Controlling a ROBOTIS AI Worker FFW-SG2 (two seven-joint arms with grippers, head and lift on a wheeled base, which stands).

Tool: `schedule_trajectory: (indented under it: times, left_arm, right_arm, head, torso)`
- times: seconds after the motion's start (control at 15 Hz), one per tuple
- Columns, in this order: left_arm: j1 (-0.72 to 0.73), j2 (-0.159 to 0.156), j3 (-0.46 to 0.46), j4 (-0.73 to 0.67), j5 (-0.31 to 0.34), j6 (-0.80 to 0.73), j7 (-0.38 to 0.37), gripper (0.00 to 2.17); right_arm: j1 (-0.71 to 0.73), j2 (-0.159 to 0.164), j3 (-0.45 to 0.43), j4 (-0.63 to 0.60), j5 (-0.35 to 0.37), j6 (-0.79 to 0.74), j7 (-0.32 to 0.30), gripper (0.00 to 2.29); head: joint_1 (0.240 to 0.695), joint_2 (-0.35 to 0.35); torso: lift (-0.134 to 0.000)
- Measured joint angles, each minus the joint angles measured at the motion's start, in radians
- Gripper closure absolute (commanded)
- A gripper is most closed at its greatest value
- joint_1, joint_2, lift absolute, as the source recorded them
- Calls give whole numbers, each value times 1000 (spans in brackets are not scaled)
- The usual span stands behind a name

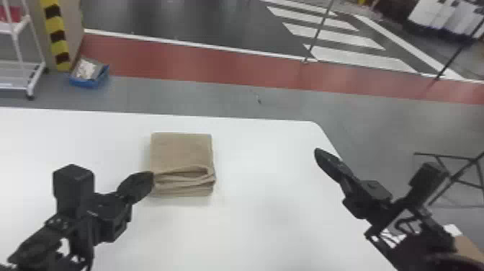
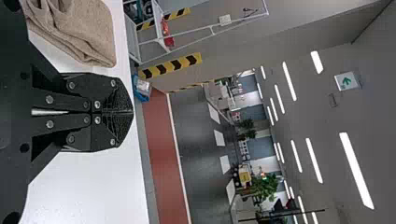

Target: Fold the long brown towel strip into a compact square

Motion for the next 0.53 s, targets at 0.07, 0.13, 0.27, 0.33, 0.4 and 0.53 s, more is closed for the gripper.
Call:
schedule_trajectory:
  times: [0.07, 0.13, 0.27, 0.33, 0.4, 0.53]
  left_arm:
    - [16, 14, 27, -50, 2, 22, 7, 1848]
    - [31, 32, 54, -98, 5, 39, 20, 1848]
    - [55, 59, 101, -158, 7, 51, 32, 1848]
    - [66, 68, 120, -172, 8, 52, 32, 1848]
    - [74, 73, 133, -177, 9, 52, 32, 1848]
    - [82, 77, 140, -175, 7, 51, 32, 1848]
  right_arm:
    - [-43, -2, 14, 20, 29, 25, 1, 1811]
    - [-95, -6, 36, 51, 62, 43, -2, 1811]
    - [-211, -16, 93, 155, 105, 54, -3, 1814]
    - [-280, -18, 138, 229, 131, 49, -2, 1814]
    - [-346, -17, 189, 315, 158, 28, -1, 1814]
    - [-452, -6, 279, 484, 193, -55, 2, 1821]
  head:
    - [695, -350]
    - [695, -345]
    - [695, -286]
    - [695, -262]
    - [695, -237]
    - [695, -198]
  torso:
    - [-124]
    - [-124]
    - [-124]
    - [-124]
    - [-124]
    - [-124]
